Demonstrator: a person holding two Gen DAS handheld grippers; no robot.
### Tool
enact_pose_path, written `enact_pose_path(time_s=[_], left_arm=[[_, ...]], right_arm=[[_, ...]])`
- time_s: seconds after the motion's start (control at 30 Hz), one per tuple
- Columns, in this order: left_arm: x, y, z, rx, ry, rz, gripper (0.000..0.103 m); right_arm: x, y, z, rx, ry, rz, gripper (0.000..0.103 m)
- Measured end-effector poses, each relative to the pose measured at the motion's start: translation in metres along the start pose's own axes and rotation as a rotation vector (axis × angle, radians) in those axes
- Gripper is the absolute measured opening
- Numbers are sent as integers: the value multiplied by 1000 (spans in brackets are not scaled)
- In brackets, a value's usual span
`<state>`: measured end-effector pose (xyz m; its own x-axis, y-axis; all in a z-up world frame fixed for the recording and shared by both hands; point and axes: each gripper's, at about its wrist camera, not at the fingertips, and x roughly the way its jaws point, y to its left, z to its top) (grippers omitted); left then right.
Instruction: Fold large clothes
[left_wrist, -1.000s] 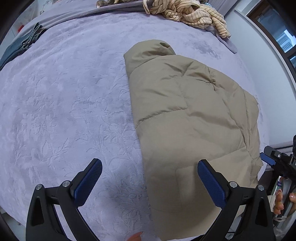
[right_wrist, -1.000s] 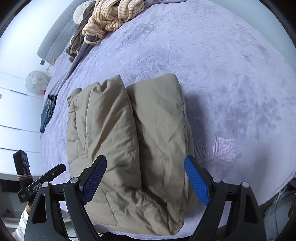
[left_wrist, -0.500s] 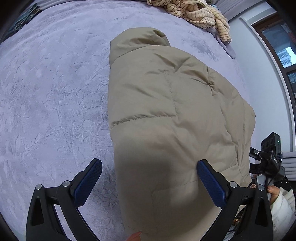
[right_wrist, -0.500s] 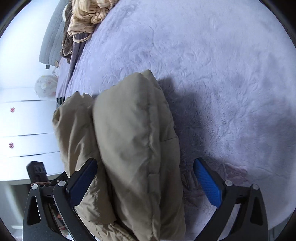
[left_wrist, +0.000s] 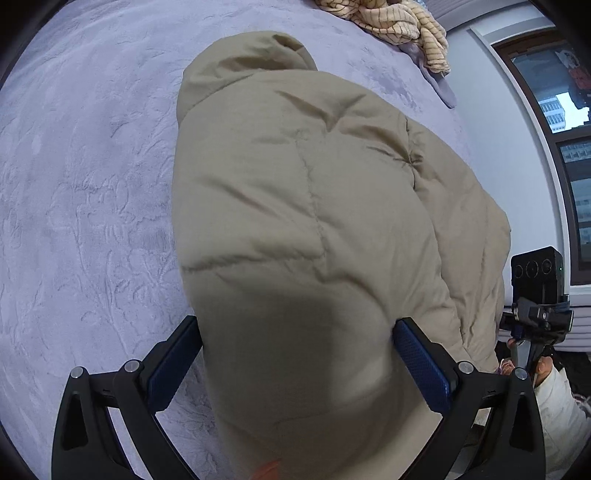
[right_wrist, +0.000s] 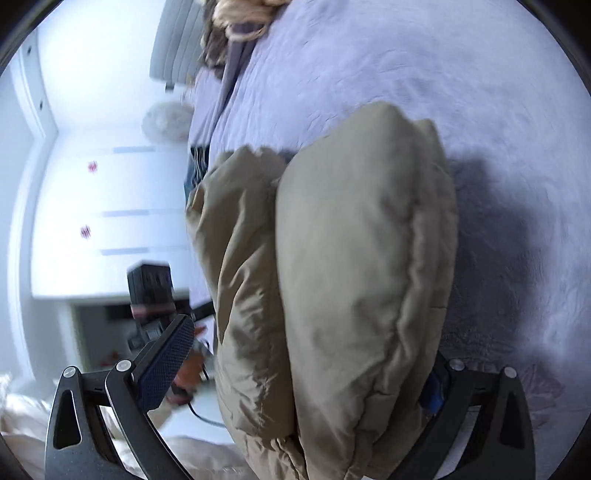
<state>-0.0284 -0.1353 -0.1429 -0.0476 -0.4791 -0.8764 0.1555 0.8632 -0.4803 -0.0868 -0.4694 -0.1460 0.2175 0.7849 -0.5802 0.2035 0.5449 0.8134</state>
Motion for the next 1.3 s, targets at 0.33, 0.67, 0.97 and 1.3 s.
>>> enact_pose_path(time_s=[0.33,0.67,0.97,1.3], left_arm=[[23,37,23,-23,80,-202,103],[69,43,24,-180,123,-361,103],[46,-18,27,-10,20,-57,96],[21,-49,16,80,-59,28,81]], right_arm=[[42,-6,14,-34,128,-307,103],[68,-30,26,39,158,-118,103],[68,-32,20,107,144,-135,101],[57,-20,12,110,109,-74,54]])
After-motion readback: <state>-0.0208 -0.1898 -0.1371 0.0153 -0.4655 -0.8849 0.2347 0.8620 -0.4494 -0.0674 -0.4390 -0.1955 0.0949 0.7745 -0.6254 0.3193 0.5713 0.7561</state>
